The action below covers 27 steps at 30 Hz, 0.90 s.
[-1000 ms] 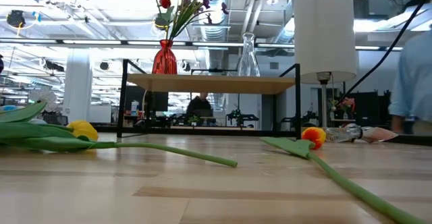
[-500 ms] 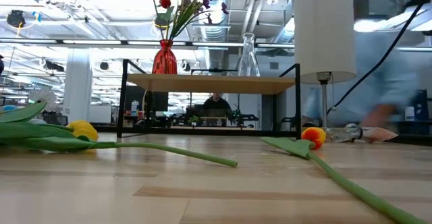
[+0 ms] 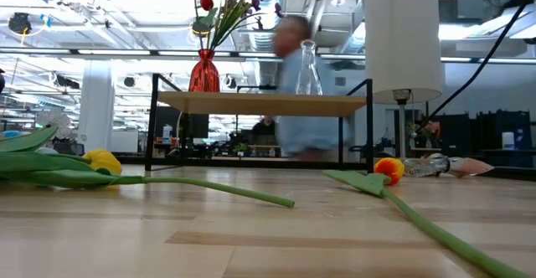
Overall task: Pick and place flowers into a vace then onto a shelf
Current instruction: Put the dark red flower into the red vase on the shelf
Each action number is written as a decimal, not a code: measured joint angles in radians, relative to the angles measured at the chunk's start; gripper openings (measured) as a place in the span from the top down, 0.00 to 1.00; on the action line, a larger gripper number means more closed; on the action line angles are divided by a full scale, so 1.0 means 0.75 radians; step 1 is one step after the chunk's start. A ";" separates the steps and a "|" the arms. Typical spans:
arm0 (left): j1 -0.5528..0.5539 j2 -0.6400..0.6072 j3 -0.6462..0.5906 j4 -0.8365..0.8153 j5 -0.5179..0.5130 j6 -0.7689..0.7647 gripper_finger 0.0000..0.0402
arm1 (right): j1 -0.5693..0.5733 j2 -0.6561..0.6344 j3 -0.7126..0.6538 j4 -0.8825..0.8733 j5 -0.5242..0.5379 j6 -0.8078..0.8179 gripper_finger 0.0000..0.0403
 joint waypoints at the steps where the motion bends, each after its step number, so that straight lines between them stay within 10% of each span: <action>1: 0.004 0.000 0.000 -0.023 0.013 -0.013 1.00 | -0.004 0.000 0.000 0.000 0.000 0.000 1.00; 13: 0.015 0.000 0.000 -0.116 0.019 -0.089 0.98 | -0.006 0.000 0.000 0.009 0.000 0.003 1.00; 27: 0.031 0.000 0.000 -0.166 0.016 -0.090 0.65 | -0.006 0.000 0.001 0.010 0.001 0.002 1.00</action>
